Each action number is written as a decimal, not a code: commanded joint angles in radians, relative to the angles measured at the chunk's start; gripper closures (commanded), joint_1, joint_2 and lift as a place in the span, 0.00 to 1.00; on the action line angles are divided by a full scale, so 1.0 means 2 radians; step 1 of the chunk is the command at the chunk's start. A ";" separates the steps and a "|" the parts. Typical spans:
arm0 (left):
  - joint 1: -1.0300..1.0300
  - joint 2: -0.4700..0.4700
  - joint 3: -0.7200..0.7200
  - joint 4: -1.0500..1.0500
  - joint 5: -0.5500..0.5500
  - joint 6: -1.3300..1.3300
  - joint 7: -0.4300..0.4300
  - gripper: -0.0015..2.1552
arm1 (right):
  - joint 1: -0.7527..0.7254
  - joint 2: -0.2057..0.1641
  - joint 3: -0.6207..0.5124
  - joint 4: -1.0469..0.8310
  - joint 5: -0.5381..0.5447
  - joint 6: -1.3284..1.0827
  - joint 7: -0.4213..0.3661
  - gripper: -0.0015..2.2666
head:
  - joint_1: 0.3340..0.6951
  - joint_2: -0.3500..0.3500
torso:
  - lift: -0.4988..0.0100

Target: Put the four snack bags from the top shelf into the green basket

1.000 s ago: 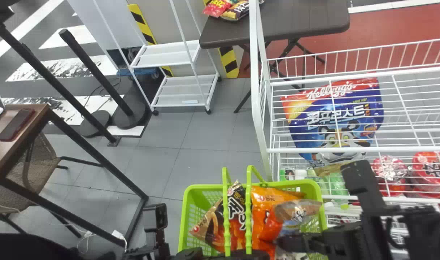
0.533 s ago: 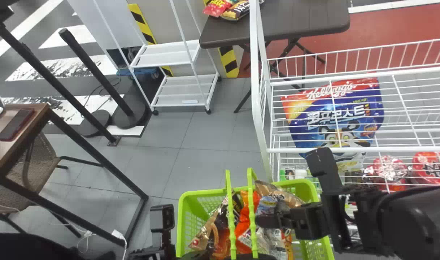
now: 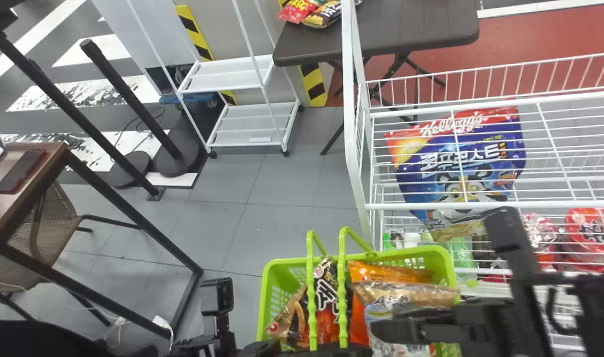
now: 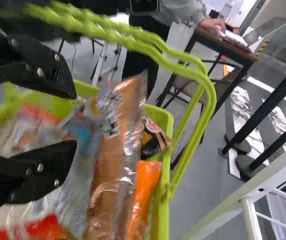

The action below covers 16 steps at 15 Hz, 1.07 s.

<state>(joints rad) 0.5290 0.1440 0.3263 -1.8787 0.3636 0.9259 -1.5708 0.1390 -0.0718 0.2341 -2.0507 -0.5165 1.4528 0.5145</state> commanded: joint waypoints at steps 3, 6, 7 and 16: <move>-0.001 0.001 0.003 0.001 0.000 0.000 -0.005 1.00 | 0.046 -0.003 -0.117 -0.096 -0.007 0.011 0.013 0.02 | 1.00 1.00 | 0.98; 0.000 0.002 0.003 0.002 0.000 0.000 -0.005 1.00 | 0.087 -0.002 -0.155 -0.098 0.087 -0.159 0.001 0.02 | 1.00 0.90 | 0.98; 0.000 0.002 0.003 0.003 0.000 0.000 -0.005 1.00 | 0.103 -0.002 -0.157 -0.097 0.127 -0.216 -0.009 0.02 | 1.00 0.82 | 0.98; 0.003 -0.006 0.003 0.005 -0.003 -0.002 -0.005 1.00 | 0.223 0.036 -0.179 0.052 0.235 -0.805 -0.049 0.02 | 1.00 0.41 | 0.98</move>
<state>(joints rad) 0.5294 0.1372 0.3281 -1.8704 0.3575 0.9231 -1.5708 0.5732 -0.0077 -0.1075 -1.9976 -0.0561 -0.0341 0.4122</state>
